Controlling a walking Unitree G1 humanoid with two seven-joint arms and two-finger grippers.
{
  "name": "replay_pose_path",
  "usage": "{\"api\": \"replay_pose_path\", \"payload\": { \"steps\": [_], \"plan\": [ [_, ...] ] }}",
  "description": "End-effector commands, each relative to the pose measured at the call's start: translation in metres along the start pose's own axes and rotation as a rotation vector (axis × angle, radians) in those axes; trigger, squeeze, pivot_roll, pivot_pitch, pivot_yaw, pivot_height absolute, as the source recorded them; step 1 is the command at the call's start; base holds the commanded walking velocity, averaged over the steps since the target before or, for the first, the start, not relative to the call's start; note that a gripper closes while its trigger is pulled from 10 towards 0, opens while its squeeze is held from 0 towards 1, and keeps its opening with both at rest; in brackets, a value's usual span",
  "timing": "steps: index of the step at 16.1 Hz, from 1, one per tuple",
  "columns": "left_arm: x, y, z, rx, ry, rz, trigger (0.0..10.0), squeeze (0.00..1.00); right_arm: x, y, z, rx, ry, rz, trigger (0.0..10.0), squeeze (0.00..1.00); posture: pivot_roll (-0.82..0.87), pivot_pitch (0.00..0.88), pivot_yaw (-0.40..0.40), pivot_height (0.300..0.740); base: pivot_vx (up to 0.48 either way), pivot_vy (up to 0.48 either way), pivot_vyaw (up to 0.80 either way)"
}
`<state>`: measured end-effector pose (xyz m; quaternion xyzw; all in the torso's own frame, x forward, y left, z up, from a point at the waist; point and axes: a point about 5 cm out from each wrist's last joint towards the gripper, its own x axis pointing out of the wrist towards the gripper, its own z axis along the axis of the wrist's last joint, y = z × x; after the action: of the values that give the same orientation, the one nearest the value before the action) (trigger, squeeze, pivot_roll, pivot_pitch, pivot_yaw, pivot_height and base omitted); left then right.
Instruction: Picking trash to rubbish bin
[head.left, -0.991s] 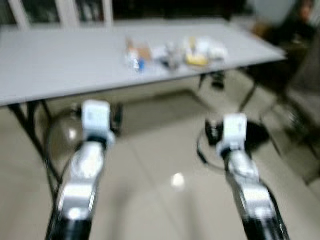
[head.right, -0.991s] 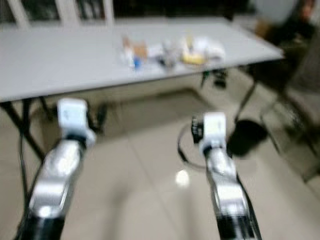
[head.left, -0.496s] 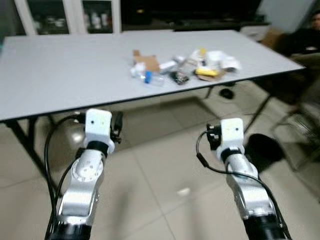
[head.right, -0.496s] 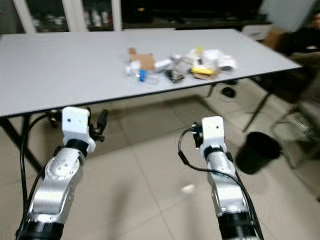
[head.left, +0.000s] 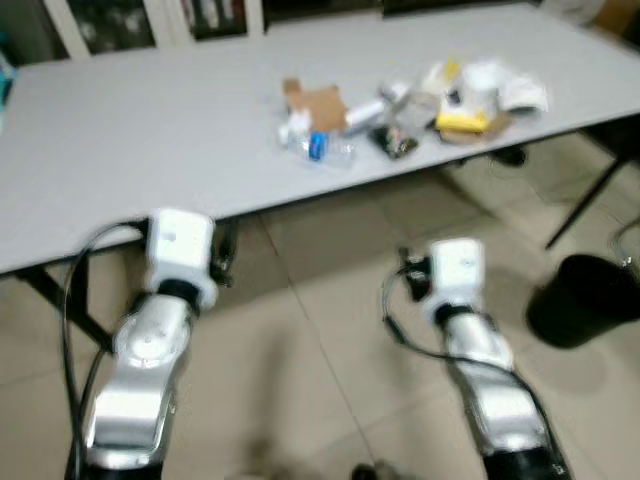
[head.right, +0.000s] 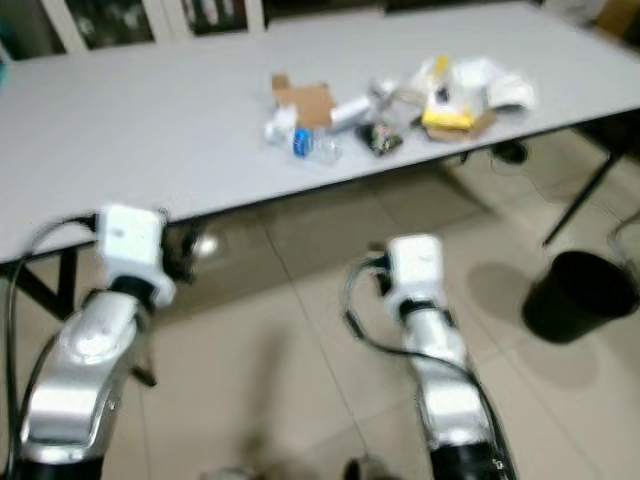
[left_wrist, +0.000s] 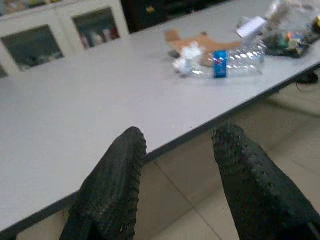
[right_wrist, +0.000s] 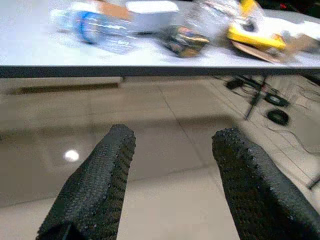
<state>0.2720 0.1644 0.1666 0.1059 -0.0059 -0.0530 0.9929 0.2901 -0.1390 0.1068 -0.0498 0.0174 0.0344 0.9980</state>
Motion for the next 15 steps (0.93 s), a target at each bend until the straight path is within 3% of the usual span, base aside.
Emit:
{"api": "replay_pose_path", "payload": {
  "steps": [1,3,4,6,7,9,13,14,15],
  "plan": [
    [-0.001,0.006,-0.001,-0.028,0.006,0.012,10.0,0.00,0.000,0.011,0.025,-0.006,-0.121,0.028,10.0,0.00,0.10,0.206,0.026,0.740,0.480,0.000,0.00],
    [0.001,0.006,-0.006,-0.058,0.012,0.018,10.0,0.00,-0.001,0.011,0.029,-0.058,-0.127,0.025,10.0,0.00,0.03,0.183,0.027,0.740,0.480,0.000,0.00],
    [0.008,0.003,-0.013,-0.082,0.013,0.029,10.0,0.00,-0.005,0.002,0.038,-0.082,-0.147,-0.003,10.0,0.00,-0.03,0.146,-0.051,0.740,0.480,0.000,0.00],
    [0.017,-0.004,-0.013,-0.072,-0.007,0.040,10.0,0.00,-0.007,-0.015,0.044,-0.084,-0.157,-0.051,10.0,0.00,-0.02,0.156,-0.100,0.740,0.480,0.000,0.00],
    [0.016,-0.006,-0.012,-0.061,-0.011,0.042,10.0,0.00,-0.007,-0.018,0.044,-0.096,-0.163,-0.053,10.0,0.00,-0.02,0.147,-0.105,0.740,0.480,0.000,0.00],
    [0.005,-0.008,-0.001,-0.025,-0.027,0.014,10.0,0.00,-0.002,-0.022,0.073,-0.078,-0.279,-0.065,10.0,0.00,-0.01,0.143,-0.096,0.740,0.480,0.000,0.00],
    [0.004,-0.002,0.010,-0.037,-0.067,0.029,10.0,0.00,0.004,-0.020,0.093,-0.059,-0.333,-0.028,10.0,0.00,0.01,0.118,-0.119,0.740,0.480,0.000,0.00],
    [0.007,-0.001,0.014,-0.027,-0.082,0.038,10.0,0.00,0.006,-0.016,0.090,-0.022,-0.307,0.019,10.0,0.00,0.02,0.114,-0.135,0.740,0.480,0.000,0.00],
    [0.010,0.005,0.023,-0.003,-0.093,0.071,10.0,0.00,0.010,-0.001,0.076,0.031,-0.226,0.168,10.0,0.00,0.06,0.105,-0.127,0.740,0.480,0.000,0.00]
  ]
}}
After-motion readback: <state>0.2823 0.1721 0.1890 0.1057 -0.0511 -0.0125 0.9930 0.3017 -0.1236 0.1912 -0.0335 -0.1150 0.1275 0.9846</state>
